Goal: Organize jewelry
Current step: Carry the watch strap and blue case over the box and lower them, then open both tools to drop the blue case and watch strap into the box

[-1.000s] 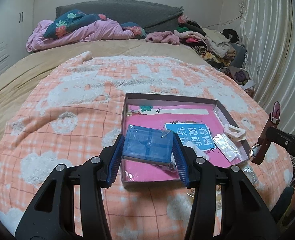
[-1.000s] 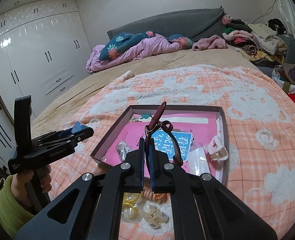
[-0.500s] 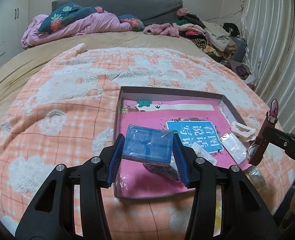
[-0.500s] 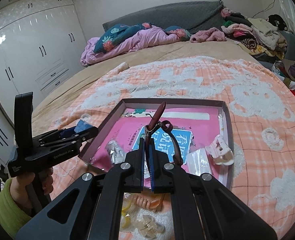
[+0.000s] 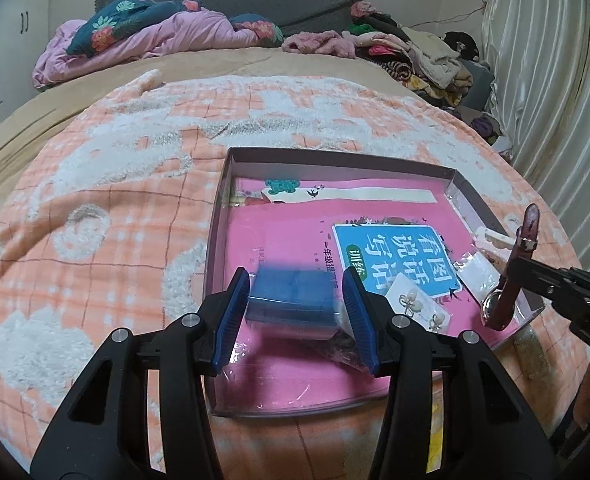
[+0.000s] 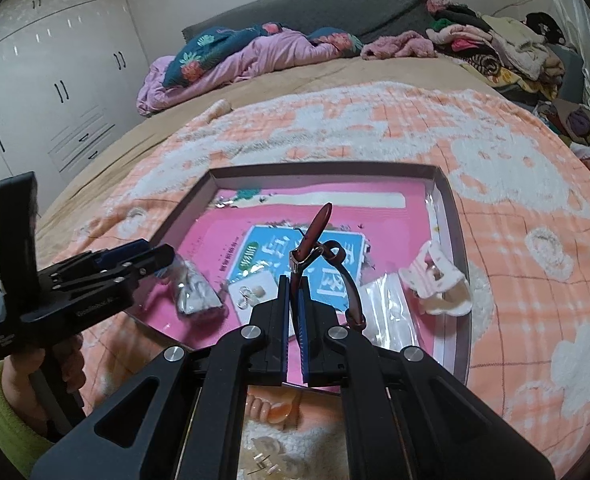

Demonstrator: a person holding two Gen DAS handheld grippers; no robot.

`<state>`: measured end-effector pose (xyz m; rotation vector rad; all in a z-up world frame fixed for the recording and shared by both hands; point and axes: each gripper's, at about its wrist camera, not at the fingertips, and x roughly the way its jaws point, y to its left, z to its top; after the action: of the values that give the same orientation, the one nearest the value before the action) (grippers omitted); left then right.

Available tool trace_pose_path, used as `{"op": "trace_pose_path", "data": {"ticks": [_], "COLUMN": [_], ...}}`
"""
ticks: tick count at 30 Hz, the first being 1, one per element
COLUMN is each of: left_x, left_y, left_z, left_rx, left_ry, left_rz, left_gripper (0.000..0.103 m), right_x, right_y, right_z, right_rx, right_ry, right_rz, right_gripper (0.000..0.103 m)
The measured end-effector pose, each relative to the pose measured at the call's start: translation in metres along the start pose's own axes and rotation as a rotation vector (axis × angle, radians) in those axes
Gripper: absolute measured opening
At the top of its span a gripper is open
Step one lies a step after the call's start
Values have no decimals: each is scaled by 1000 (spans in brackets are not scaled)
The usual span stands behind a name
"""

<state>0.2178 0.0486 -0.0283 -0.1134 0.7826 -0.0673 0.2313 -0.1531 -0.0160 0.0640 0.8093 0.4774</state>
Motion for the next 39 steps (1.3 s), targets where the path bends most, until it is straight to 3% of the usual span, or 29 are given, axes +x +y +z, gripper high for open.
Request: {"op": "trace_pose_path", "data": {"ticks": [10,19,21,25,30,34,39], "left_x": [0,-8,-11,-17,-28,-40,-58], "left_y": [1,2,2,3,5,7,12], "left_z": [0,1,1,2,3,4,5], "left_rx": [-2,-14,-18,-25,-38,-53,-81], "left_ry": [-2,-26,-36,-44,-66,-85,-124], "left_rz": [0,-6,-1,1,10,16,35], "left_gripper": [40,40,40,42,49,59,80], "right_x": [3,-24,-31,-42,-55,-65,-79], "right_y": [-4,-7,-9,-10,-11,-14,-12], "right_z": [-7,-10,-11,-13,-14,-13,-11], "right_rx": [23,43,55,67,66,78,69], "right_ry": [11,-35,-48,-66,-92,-116,-146], "right_rz": [-4,-6,-11,-16,-41,-39,-50], "right_gripper": [15,45,56,66,82,87,93]}}
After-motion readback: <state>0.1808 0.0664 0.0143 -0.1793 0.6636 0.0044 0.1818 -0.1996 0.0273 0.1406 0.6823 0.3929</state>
